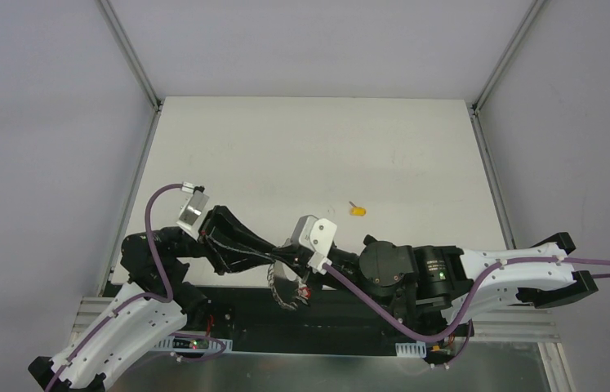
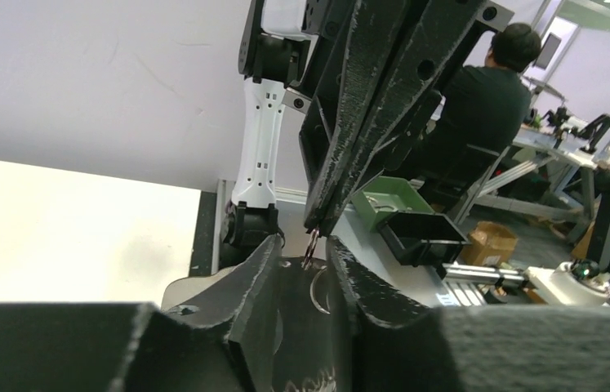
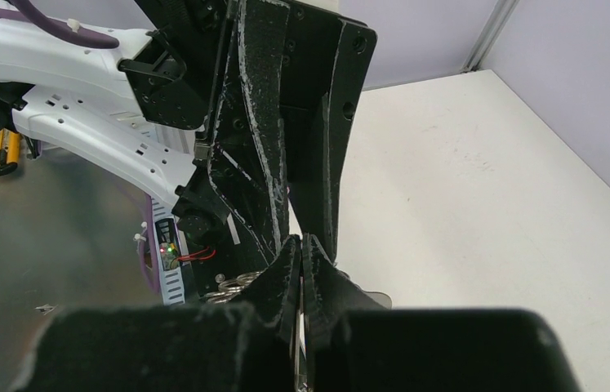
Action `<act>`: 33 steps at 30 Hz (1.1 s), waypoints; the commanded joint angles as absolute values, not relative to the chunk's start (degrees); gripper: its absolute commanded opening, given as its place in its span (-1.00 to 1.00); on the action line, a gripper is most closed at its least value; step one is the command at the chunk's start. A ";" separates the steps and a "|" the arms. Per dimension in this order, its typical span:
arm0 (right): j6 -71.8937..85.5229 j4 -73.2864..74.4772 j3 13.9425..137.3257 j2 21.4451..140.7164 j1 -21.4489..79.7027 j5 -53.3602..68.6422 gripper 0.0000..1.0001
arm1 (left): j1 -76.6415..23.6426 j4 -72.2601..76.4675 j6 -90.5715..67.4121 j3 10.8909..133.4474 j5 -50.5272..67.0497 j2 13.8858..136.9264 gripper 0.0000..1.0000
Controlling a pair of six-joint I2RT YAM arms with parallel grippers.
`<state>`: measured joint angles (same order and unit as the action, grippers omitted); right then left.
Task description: Put the keys on the keyring
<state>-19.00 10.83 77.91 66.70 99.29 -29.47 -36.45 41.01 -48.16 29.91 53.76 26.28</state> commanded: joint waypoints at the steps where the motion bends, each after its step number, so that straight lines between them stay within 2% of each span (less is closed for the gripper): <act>1: -18.11 8.34 80.07 64.71 99.21 -28.79 -1.00 | -37.00 42.92 -46.65 32.86 54.20 26.98 -0.61; 5: -18.16 8.16 79.98 64.53 99.23 -28.48 -1.00 | -37.00 43.68 -46.83 32.67 54.57 27.48 -1.00; 13: -18.58 7.04 79.57 64.34 99.21 -29.09 -1.00 | -37.05 48.58 -48.63 31.19 54.61 28.13 -1.00; 20: -16.61 7.36 79.11 63.17 99.23 -28.76 -1.00 | -37.09 45.05 -45.87 31.74 55.05 26.44 -1.00; 33: -12.74 11.49 76.68 57.59 99.23 -30.54 -0.45 | -37.09 41.00 -43.65 32.60 53.49 26.63 -1.00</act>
<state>-14.81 10.98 76.99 58.74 99.09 -29.54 -36.77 39.48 -45.43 30.52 54.57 27.09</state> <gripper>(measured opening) 0.242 0.006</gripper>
